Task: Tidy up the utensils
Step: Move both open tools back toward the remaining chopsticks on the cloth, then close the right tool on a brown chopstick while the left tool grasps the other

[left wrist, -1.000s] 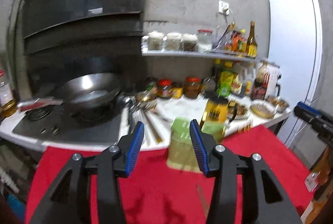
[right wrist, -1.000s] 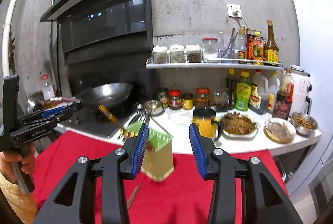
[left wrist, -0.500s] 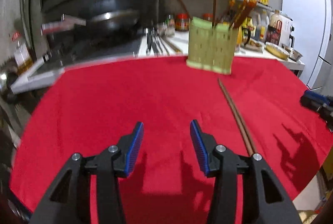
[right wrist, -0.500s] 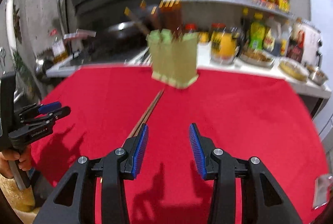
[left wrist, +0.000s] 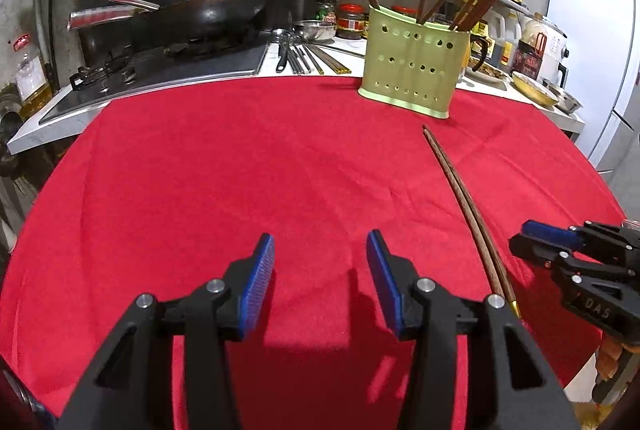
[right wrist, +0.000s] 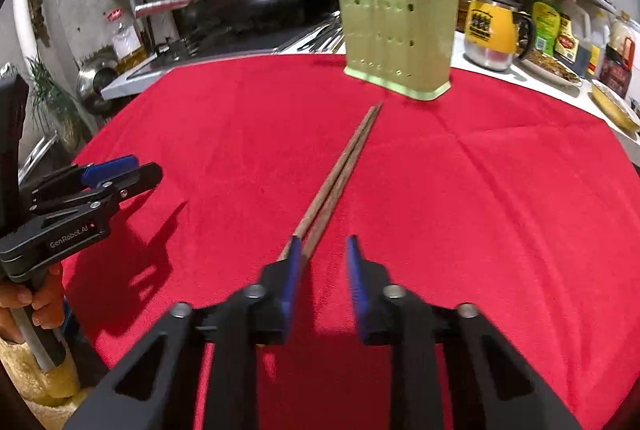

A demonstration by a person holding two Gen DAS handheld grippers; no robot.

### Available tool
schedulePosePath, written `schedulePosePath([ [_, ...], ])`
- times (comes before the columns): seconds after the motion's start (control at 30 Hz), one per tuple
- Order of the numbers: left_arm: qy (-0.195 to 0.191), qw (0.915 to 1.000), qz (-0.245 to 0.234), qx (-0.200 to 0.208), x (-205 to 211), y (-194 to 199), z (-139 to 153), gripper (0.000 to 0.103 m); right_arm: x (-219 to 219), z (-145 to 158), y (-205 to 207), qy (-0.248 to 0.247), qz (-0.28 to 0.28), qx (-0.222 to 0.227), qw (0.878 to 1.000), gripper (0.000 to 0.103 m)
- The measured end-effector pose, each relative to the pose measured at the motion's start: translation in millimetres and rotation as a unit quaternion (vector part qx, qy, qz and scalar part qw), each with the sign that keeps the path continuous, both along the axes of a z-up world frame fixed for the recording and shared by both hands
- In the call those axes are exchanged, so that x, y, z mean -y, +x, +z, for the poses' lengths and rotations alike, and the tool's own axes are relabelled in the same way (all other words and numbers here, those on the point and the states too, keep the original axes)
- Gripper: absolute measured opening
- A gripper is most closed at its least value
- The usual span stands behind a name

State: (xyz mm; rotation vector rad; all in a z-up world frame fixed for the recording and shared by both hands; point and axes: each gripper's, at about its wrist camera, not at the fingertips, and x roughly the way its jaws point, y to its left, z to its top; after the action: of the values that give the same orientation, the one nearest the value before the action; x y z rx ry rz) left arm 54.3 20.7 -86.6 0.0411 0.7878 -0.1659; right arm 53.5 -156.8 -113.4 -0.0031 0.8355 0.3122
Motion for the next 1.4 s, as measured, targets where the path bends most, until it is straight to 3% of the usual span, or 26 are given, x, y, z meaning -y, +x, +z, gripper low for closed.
schedulePosePath([
  [0.53, -0.008, 0.9998, -0.011, -0.014, 8.4, 5.3, -3.7, 0.047, -0.8, -12.4, 21.3, -0.048, -0.019, -0.018, 0.999, 0.013],
  [0.6, -0.014, 0.9995, -0.025, -0.017, 13.9, 4.8, -2.2, 0.047, 5.7, -12.3, 20.9, -0.055, -0.027, -0.016, 0.998, 0.007],
  [0.73, -0.029, 0.9973, -0.062, -0.027, 31.7, 1.1, -2.7, 0.047, 32.8, -13.2, 18.3, -0.044, -0.052, -0.021, 0.997, 0.007],
  [0.97, -0.059, 0.9865, -0.141, -0.059, 80.5, -4.8, -10.0, 0.047, 70.7, -15.0, 3.5, -0.028, -0.083, -0.021, 0.996, 0.007],
  [1.17, -0.022, 0.9818, -0.169, -0.084, 116.0, -3.6, -25.8, 0.031, 83.3, -15.5, -6.3, -0.016, -0.087, -0.016, 0.996, 0.007],
  [1.23, -0.001, 0.9833, -0.166, -0.074, 121.3, -4.2, -27.0, 0.028, 84.4, -15.6, -6.5, -0.012, -0.085, -0.015, 0.996, 0.007],
  [1.3, 0.020, 0.9851, -0.156, -0.069, 122.1, -2.1, -26.8, 0.011, 83.3, -16.0, -6.5, -0.012, -0.082, -0.013, 0.996, 0.007],
  [1.4, 0.050, 0.9884, -0.129, -0.063, 113.5, 4.7, -25.9, 0.007, 78.4, -16.1, -4.7, -0.010, -0.075, -0.010, 0.997, 0.007],
])
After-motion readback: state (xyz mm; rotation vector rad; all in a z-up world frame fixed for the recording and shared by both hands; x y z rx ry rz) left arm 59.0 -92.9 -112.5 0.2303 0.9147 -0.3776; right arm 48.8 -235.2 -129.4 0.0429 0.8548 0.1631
